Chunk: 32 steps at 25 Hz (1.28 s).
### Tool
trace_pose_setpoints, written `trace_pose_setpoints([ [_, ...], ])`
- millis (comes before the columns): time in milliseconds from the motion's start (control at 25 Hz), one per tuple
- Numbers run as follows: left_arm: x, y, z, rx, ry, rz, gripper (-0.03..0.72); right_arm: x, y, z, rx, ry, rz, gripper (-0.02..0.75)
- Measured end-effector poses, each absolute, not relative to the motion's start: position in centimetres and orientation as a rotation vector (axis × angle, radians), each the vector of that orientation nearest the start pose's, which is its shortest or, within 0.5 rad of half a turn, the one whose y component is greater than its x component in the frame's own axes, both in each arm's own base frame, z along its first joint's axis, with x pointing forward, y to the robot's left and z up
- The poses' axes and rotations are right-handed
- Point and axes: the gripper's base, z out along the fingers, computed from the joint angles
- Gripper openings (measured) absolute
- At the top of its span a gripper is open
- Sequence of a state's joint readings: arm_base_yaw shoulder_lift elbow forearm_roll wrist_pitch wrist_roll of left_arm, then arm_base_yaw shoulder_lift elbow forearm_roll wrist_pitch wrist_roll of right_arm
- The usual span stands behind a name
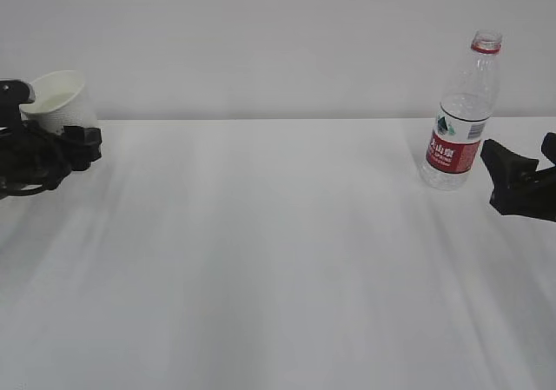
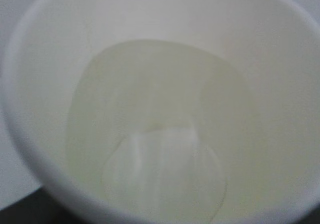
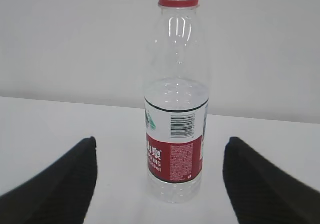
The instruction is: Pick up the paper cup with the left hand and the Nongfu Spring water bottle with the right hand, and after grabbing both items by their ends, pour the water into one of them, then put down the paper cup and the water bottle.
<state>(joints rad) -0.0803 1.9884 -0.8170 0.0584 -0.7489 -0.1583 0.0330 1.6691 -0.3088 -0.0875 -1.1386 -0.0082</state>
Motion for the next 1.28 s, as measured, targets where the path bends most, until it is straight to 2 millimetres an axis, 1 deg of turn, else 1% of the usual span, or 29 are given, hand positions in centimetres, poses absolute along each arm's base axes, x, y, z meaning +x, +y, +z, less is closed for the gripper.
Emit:
trace_pose_setpoints([
  [120, 37.1, -2.6, 12.1, -0.026, 1.918, -0.156, 0.496, 25.0, 1.6, 15.5, -0.132, 1.702, 0.062, 0.589],
  [280, 37.3, -2.1, 11.6, -0.043, 1.906, -0.15, 0.496, 25.0, 1.7, 15.5, -0.148, 1.701, 0.069, 0.589],
  [440, 37.4, -2.1, 10.9, -0.045, 1.876, -0.154, 0.496, 25.0, 1.7, 15.5, -0.151, 1.701, 0.07, 0.589],
  [680, 37.4, -2.2, 8.9, -0.046, 1.9, -0.156, 0.496, 25.0, 1.8, 15.4, -0.152, 1.702, 0.071, 0.589],
  [960, 37.4, -2.2, 7.7, -0.043, 1.898, -0.16, 0.498, 25.0, 1.8, 15.4, -0.152, 1.702, 0.071, 0.589],
  [1040, 37.4, -2.3, 7.6, -0.026, 1.887, -0.167, 0.52, 25.0, 1.8, 15.4, -0.153, 1.702, 0.071, 0.589],
  [1280, 37.4, -2.5, 7.4, -0.005, 1.884, -0.175, 0.616, 25.0, 1.8, 15.4, -0.153, 1.702, 0.071, 0.588],
])
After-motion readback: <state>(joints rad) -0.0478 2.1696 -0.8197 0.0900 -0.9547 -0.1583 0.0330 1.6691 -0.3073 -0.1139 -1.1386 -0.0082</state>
